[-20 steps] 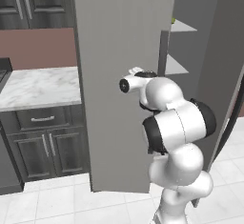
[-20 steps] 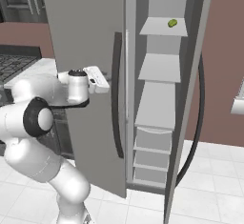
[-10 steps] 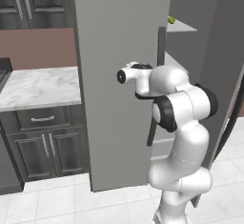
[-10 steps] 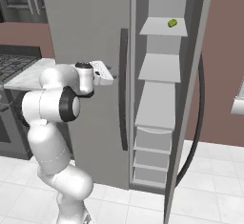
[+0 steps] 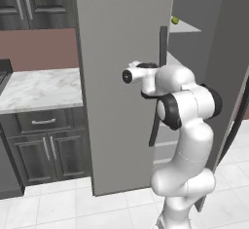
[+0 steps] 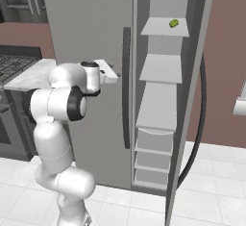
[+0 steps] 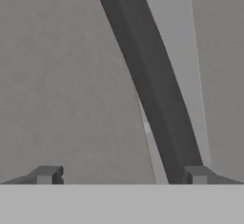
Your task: Pick up the frozen fish from the freezer, place it on any shelf in the fridge, and close the fridge and freezer doors when done.
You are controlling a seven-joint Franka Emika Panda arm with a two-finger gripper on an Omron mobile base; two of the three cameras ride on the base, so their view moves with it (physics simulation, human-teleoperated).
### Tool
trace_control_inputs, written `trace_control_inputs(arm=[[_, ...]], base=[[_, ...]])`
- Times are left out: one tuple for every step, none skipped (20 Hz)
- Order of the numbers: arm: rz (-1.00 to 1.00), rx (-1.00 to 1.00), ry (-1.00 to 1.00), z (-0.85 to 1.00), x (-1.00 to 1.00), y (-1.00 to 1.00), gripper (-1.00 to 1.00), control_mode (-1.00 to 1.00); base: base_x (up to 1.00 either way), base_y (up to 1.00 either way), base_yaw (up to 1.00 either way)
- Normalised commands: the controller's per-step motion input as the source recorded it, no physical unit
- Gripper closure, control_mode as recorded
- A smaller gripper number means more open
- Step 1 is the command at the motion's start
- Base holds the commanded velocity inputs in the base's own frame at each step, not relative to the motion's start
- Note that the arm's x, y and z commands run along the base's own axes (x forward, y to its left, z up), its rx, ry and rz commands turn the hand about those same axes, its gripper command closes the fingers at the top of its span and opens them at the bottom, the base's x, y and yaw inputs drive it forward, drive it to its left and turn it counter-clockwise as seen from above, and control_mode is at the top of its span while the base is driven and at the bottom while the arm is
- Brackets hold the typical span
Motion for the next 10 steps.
trace_control_inputs(arm=[[-0.01, 0.00, 0.01, 0.00, 0.74, -0.14, -1.00, -1.00], [0.00, 0.00, 0.00, 0.00, 0.66, -0.13, -1.00, -1.00], [0.00, 0.00, 0.00, 0.00, 0.36, -0.03, -1.00, -1.00], [0.00, 0.03, 0.00, 0.19, 0.00, 0.00, -1.00, -1.00], [0.00, 0.02, 0.00, 0.39, -0.29, 0.14, -1.00, -1.00], [0.00, 0.00, 0.00, 0.57, -0.48, 0.34, -1.00, -1.00], [0.00, 0.00, 0.00, 0.74, -0.69, 0.51, -1.00, -1.00], [0.00, 0.00, 0.00, 0.86, -0.76, 0.54, -1.00, -1.00], [0.03, 0.00, 0.00, 0.99, -0.76, 0.66, -1.00, -1.00], [0.03, 0.00, 0.00, 1.00, -0.84, 0.66, -1.00, -1.00]], base=[[0.00, 0.00, 0.00], [0.00, 0.00, 0.00], [0.00, 0.00, 0.00], [0.00, 0.00, 0.00], [0.00, 0.00, 0.00], [0.00, 0.00, 0.00], [0.00, 0.00, 0.00], [0.00, 0.00, 0.00], [0.00, 0.00, 0.00], [0.00, 0.00, 0.00]])
